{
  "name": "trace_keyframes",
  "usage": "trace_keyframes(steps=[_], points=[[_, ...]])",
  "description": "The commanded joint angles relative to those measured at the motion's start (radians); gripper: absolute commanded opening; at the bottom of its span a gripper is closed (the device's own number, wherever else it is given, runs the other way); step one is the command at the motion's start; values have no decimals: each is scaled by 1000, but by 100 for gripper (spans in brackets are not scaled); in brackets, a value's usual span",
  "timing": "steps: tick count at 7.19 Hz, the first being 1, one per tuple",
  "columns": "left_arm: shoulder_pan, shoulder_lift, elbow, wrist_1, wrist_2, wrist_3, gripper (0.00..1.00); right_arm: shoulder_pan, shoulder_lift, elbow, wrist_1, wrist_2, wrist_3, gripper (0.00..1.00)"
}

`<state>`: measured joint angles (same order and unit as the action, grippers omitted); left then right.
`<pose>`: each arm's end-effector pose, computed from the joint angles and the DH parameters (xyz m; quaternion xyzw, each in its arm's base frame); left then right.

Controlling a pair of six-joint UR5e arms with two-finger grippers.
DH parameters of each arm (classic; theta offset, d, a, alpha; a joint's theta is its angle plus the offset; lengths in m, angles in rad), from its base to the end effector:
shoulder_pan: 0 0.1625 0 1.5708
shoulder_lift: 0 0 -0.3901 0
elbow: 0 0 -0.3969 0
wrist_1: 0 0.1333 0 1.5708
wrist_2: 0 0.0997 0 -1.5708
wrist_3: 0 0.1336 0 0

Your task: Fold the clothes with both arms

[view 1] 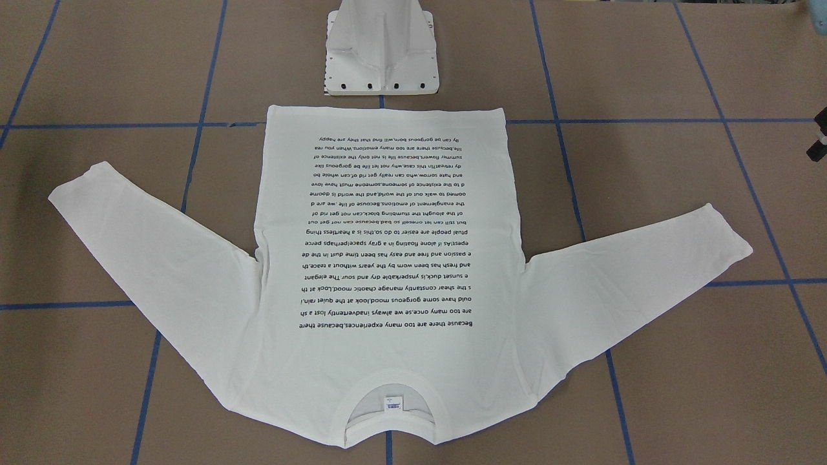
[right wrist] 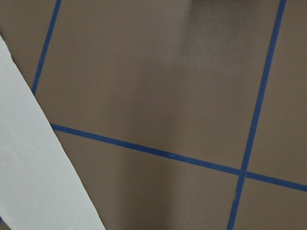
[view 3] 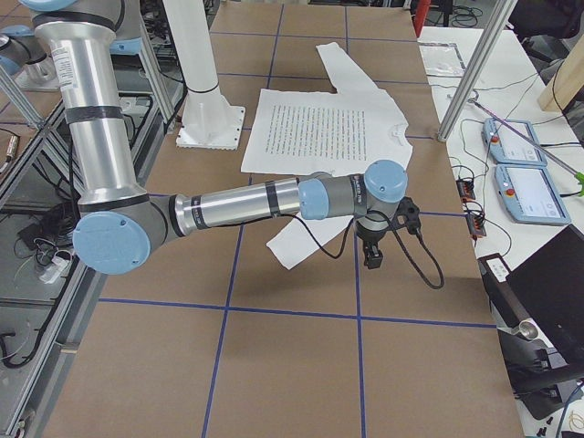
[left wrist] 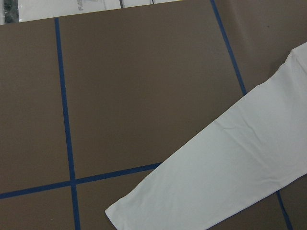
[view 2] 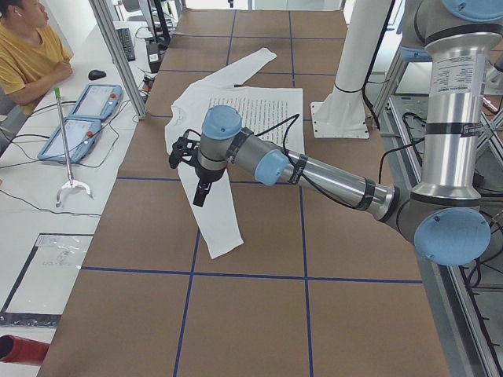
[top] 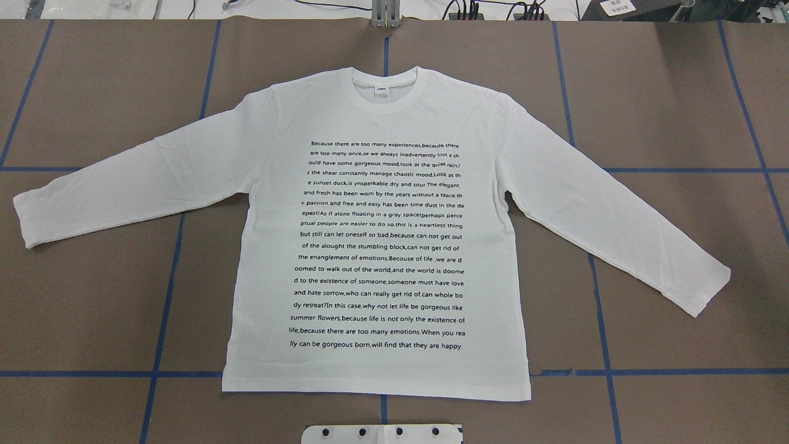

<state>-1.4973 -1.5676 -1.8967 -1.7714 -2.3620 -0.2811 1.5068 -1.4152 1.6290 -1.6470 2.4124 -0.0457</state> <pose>-0.0008 -0.5099 0.4583 0.1693 0.4085 0.0068 0.8969 -0.0022 -0.5603 0.5382 0.0590 -0.4081 -0.0780 0.9077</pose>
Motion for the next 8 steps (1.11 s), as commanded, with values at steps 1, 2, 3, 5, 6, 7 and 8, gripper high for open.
trace_keyframes(steps=[1, 2, 3, 5, 6, 7, 8], points=[[-21, 6, 24, 19, -2, -1, 100, 0, -34, 8, -13, -30, -6, 100], [-20, 12, 16, 26, 4, -3, 100, -2, -72, 34, 5, -27, 0, 100], [-18, 43, 25, 23, 6, -1, 100, -14, -77, 37, 6, -29, 0, 100], [-15, 78, 44, 15, 0, -3, 100, -23, -115, 64, 13, -18, 0, 100], [-3, 83, 44, 9, 1, -1, 100, -36, -135, 60, 85, -15, 1, 100], [12, 83, 35, 7, -5, -1, 100, -69, -187, 58, 143, -7, 3, 100], [56, 83, 34, 0, -5, -3, 100, -100, -223, 51, 157, -13, 3, 100]])
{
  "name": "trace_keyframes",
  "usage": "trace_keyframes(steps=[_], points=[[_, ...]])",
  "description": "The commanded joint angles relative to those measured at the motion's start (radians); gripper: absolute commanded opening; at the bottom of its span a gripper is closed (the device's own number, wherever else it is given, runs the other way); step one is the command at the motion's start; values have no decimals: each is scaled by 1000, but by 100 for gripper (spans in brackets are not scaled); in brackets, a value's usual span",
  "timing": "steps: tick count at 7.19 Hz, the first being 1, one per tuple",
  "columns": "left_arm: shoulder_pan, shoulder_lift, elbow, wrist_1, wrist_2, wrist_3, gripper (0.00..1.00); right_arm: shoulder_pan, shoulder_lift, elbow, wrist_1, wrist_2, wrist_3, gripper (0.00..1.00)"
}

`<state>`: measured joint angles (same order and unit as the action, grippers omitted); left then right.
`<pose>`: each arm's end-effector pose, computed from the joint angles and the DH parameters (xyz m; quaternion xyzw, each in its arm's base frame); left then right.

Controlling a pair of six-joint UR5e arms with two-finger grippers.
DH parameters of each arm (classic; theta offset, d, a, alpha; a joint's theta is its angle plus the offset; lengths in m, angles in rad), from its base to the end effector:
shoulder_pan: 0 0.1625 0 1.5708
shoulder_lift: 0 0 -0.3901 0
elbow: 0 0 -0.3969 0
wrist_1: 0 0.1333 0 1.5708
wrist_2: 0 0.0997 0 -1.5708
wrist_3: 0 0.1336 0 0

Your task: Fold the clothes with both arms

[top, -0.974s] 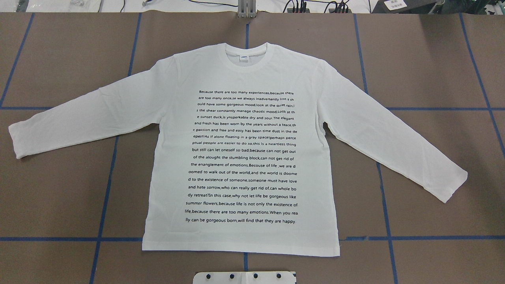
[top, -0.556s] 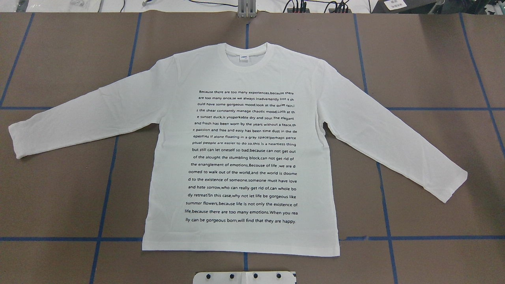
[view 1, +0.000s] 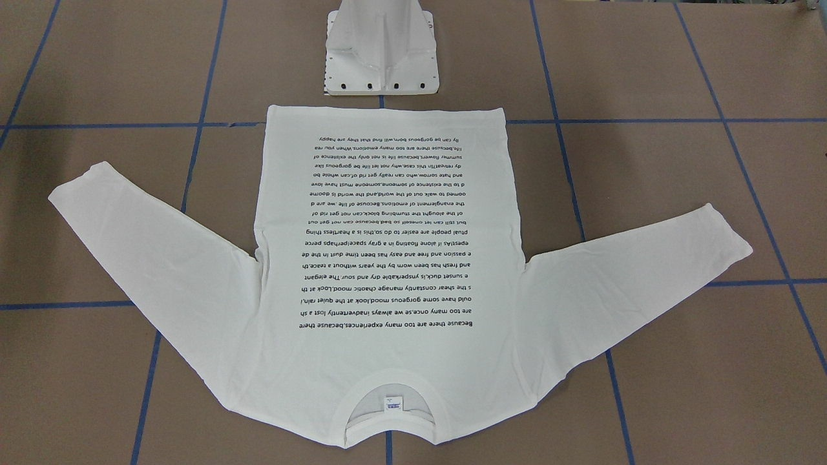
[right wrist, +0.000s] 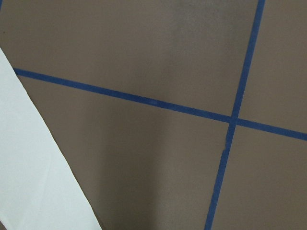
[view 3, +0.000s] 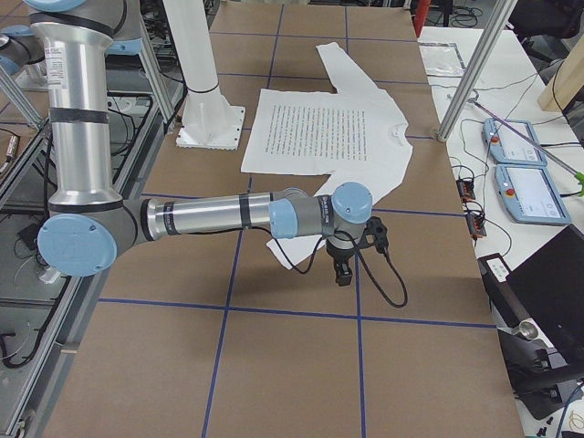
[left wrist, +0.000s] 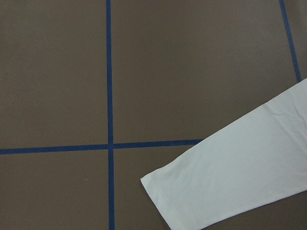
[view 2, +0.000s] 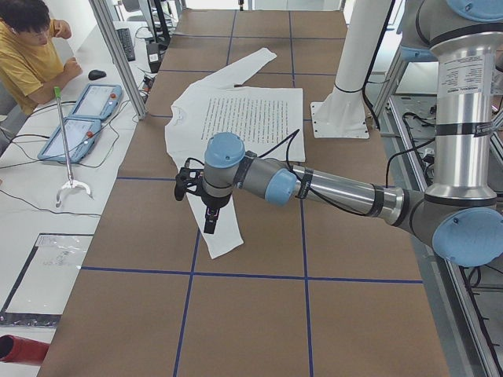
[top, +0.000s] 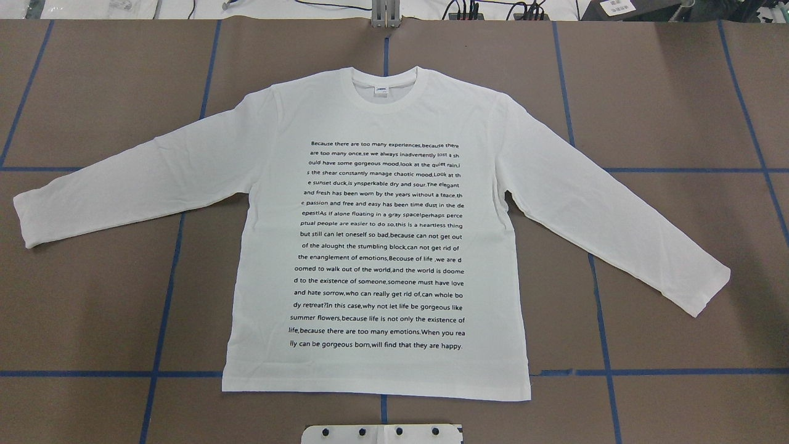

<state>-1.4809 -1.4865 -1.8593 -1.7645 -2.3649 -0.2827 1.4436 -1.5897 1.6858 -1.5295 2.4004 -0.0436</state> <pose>0.0056 -0.4855 0.5184 0.1089 0.4063 -0.0109 0.9072 -0.0288 -0.4992 0.5901 0.0460 -0.4043 -0.1054 0.9074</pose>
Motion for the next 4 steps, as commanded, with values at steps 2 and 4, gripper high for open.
trace_keyframes(steps=[2, 4], points=[[48, 3, 9, -9, 0, -39, 100, -131, -55, 1, 48, 3, 254, 100], [48, -6, 55, -45, -4, -44, 99, -204, -135, 0, 279, -23, 484, 98]])
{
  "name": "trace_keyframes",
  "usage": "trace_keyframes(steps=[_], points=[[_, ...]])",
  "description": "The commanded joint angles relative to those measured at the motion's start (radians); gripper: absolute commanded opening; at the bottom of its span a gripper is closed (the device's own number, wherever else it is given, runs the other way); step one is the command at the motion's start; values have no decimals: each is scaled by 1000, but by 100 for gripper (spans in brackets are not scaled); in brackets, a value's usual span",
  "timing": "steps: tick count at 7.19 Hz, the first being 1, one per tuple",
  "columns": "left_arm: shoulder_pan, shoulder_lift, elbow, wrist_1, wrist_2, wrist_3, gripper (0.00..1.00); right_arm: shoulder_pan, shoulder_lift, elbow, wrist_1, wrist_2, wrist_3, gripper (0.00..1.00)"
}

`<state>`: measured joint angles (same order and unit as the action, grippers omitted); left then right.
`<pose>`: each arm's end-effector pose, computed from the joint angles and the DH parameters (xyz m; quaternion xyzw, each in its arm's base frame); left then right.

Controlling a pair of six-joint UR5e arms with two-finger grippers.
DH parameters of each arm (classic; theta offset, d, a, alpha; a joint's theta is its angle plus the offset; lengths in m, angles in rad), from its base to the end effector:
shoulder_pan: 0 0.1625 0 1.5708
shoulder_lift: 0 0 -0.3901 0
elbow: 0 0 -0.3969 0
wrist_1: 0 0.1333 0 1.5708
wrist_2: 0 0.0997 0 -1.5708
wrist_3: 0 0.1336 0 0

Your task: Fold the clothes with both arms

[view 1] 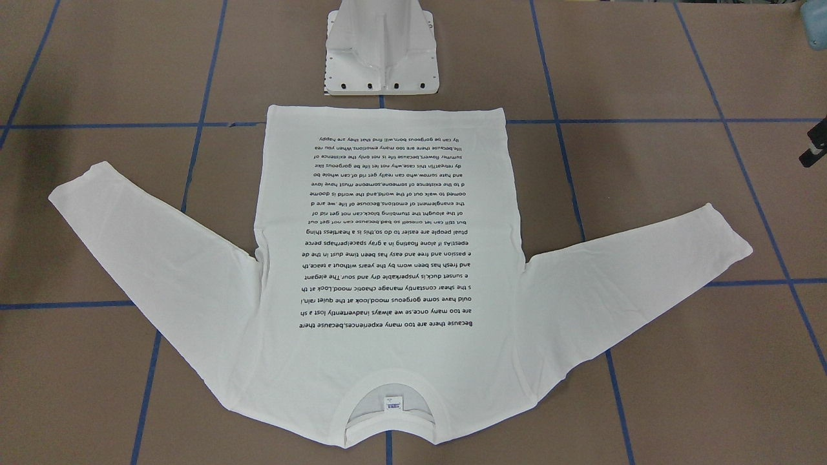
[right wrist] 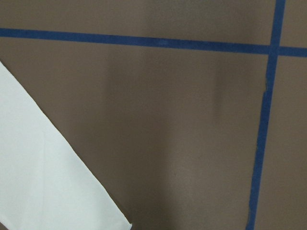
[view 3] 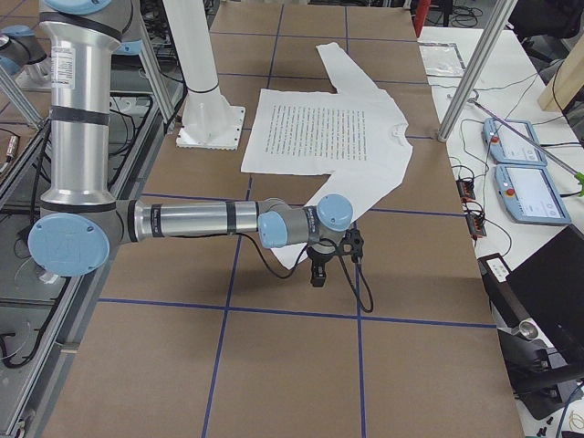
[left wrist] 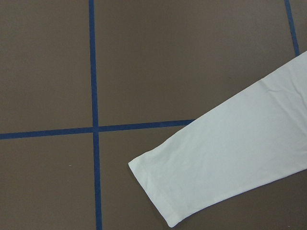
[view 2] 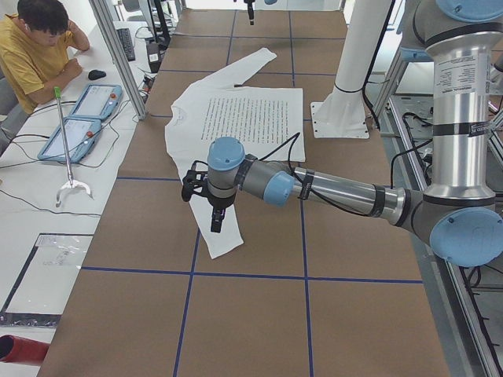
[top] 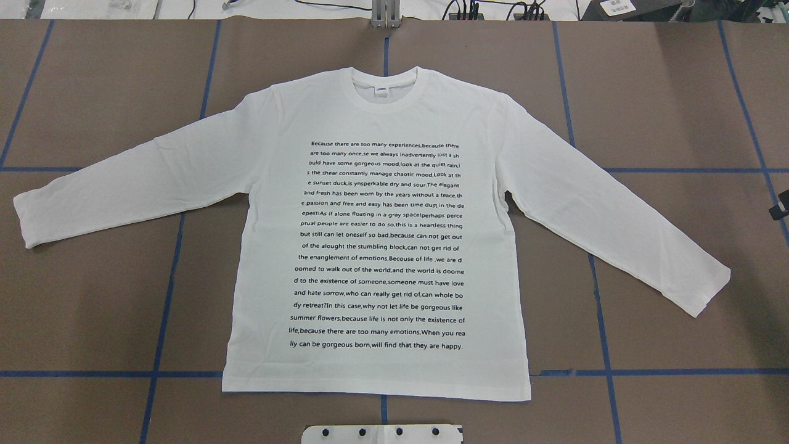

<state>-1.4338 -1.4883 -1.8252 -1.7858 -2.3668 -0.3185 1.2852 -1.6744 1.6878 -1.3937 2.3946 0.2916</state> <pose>0.0290 -0.4871 0.5323 0.0868 0.4105 -0.0078 0.9077 -0.0990 -0.4624 0.6154 -0.0299 -0.4069 -0.0353 0.9123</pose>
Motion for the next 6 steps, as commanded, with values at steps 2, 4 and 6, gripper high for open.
trace_keyframes(steps=[2, 4, 6], points=[[1, 2, 12, -72, 0, -2, 99, -189, -158, -5, 516, -57, 608, 94], [1, 3, 20, -107, -2, -1, 99, -312, -166, -32, 685, -168, 919, 94], [1, 5, 18, -109, -2, 6, 99, -342, -163, -34, 691, -224, 992, 91]])
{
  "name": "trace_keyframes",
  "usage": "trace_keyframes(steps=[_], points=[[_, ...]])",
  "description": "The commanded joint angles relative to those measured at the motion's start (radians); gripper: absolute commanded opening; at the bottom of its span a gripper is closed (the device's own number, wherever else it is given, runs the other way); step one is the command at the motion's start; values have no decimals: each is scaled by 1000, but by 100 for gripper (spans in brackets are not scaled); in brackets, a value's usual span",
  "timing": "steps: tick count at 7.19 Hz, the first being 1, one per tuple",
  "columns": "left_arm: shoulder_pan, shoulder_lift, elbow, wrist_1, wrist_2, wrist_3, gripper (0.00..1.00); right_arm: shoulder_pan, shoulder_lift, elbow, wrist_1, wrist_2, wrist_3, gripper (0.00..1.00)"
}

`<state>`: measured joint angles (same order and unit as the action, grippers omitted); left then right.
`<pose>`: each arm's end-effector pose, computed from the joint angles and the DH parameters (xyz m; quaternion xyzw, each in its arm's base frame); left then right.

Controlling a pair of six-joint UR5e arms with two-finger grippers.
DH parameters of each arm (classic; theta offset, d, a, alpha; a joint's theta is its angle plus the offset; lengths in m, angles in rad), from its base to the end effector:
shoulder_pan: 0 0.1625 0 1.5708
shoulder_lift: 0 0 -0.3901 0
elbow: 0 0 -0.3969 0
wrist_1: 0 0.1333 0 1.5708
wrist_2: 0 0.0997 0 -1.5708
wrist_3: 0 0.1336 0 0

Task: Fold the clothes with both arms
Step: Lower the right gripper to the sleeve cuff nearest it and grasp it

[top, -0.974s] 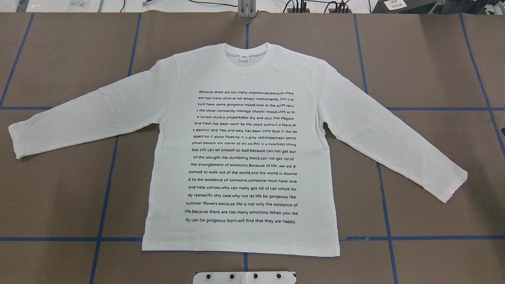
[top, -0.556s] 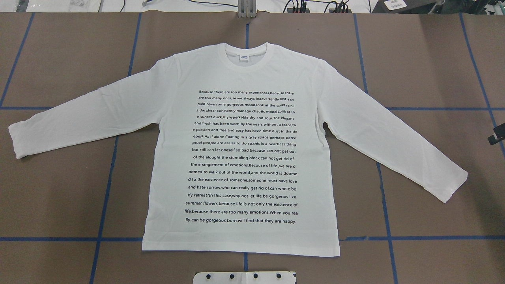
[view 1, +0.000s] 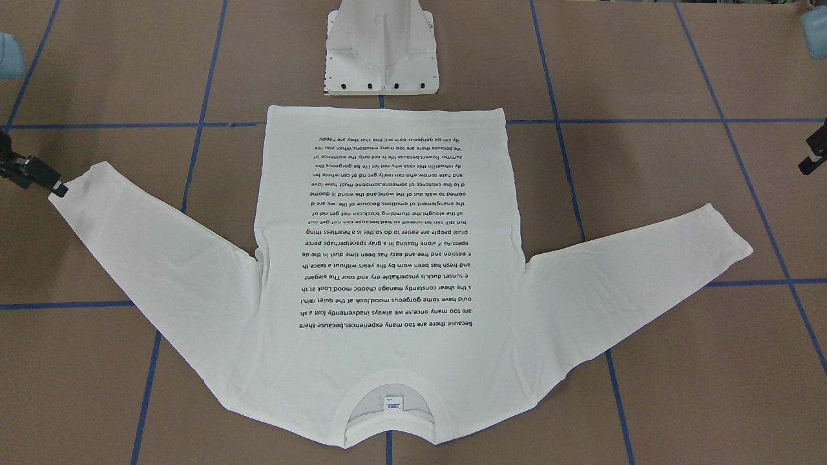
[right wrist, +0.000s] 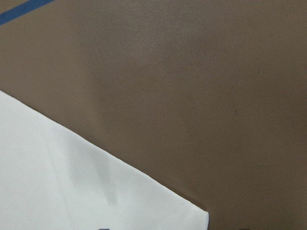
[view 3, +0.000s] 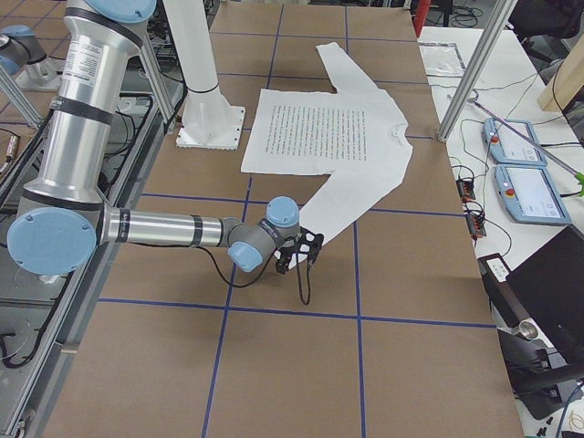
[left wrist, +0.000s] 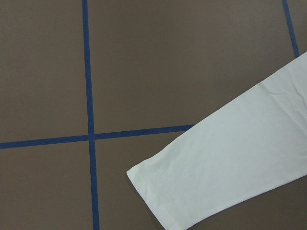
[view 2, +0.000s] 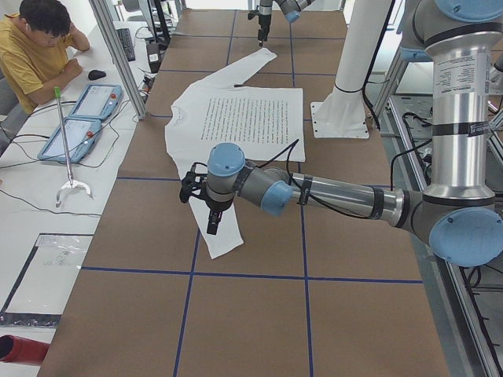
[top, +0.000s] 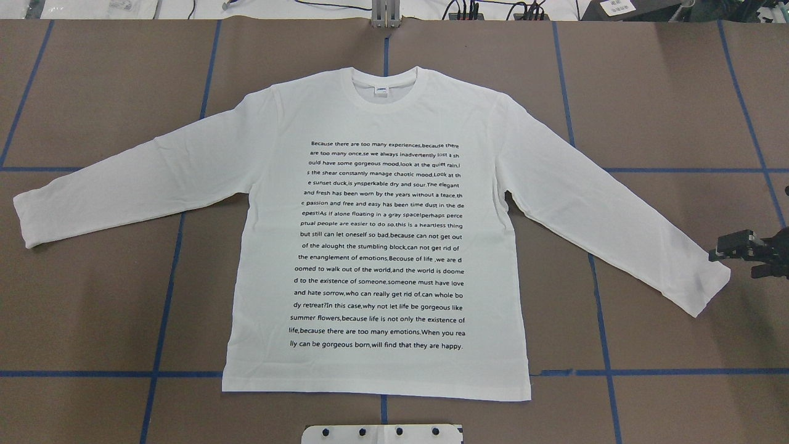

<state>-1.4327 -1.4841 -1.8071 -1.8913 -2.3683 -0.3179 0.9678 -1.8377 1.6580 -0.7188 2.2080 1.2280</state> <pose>0.0301 -0.4904 0.5300 0.1237 0.4163 0.0096 0.9007 -0.2010 -0.3867 0.6317 -0.0436 -0.4286 0.1773 0.8849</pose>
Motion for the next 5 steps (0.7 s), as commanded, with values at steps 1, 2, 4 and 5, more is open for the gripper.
trace_keyframes(steps=[1, 2, 4, 5], points=[[0, 1, 0, -3, 0, 5, 99, -38, 3, -10, 16, -48, 102, 88], [0, 1, 0, -3, 0, 5, 99, -43, 3, -12, 16, -51, 111, 87], [0, 2, -1, -5, 0, 7, 99, -52, 3, -29, 16, -51, 113, 87], [0, 4, -3, -5, 0, 7, 99, -55, 2, -36, 16, -51, 113, 87]])
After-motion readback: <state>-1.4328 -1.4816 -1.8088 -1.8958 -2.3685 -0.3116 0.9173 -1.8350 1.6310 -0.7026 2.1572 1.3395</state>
